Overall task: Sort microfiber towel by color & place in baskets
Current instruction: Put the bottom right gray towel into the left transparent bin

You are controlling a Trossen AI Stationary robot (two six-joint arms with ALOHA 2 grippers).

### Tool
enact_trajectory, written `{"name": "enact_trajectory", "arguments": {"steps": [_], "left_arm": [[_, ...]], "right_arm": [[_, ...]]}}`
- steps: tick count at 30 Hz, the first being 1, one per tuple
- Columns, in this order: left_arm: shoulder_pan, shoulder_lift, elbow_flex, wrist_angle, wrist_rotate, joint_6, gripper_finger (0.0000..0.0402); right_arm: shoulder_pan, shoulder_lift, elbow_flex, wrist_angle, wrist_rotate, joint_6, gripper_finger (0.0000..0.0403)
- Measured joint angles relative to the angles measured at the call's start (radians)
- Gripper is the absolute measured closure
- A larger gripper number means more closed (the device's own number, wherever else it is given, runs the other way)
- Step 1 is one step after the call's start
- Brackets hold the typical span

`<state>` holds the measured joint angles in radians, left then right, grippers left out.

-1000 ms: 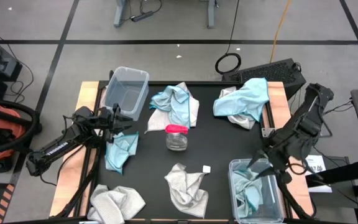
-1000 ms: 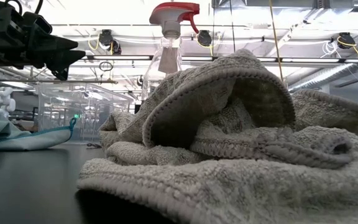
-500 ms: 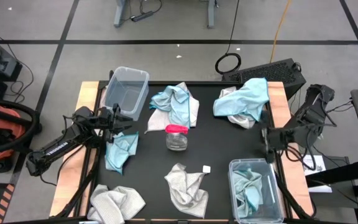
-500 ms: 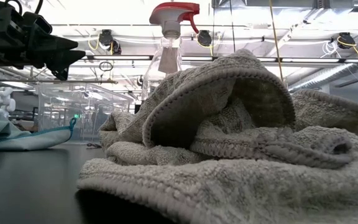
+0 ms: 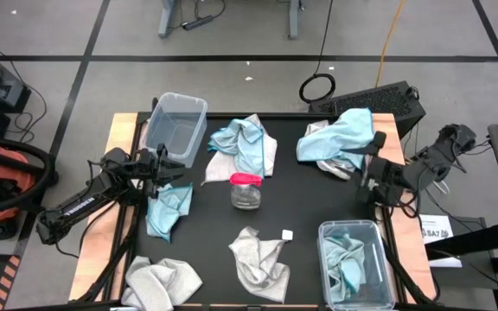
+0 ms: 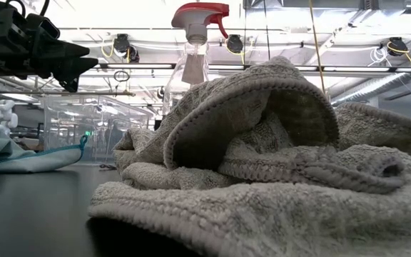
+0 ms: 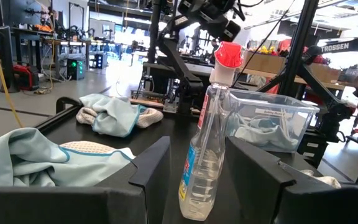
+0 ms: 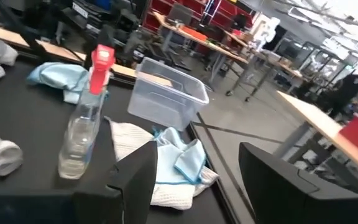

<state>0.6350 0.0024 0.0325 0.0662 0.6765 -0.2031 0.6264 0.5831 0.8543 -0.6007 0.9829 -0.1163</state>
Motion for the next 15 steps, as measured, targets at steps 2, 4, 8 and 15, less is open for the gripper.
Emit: {"name": "enact_trajectory", "arguments": {"steps": [2, 4, 8, 15], "left_arm": [[0.000, 0.000, 0.000, 0.000, 0.000, 0.000, 0.0240], [0.000, 0.000, 0.000, 0.002, 0.000, 0.000, 0.0240], [0.000, 0.000, 0.000, 0.039, -0.042, 0.000, 0.0240], [0.000, 0.000, 0.000, 0.125, -0.077, -0.165, 0.0240]], "right_arm": [[-0.022, 0.000, 0.000, 0.023, -0.058, 0.001, 0.0186], [-0.042, 0.002, 0.000, 0.055, -0.127, 0.001, 0.0186], [-0.071, 0.017, 0.000, 0.115, -0.269, 0.001, 0.0186], [-0.116, 0.132, 0.000, 0.210, -0.449, 0.001, 0.0186]]}}
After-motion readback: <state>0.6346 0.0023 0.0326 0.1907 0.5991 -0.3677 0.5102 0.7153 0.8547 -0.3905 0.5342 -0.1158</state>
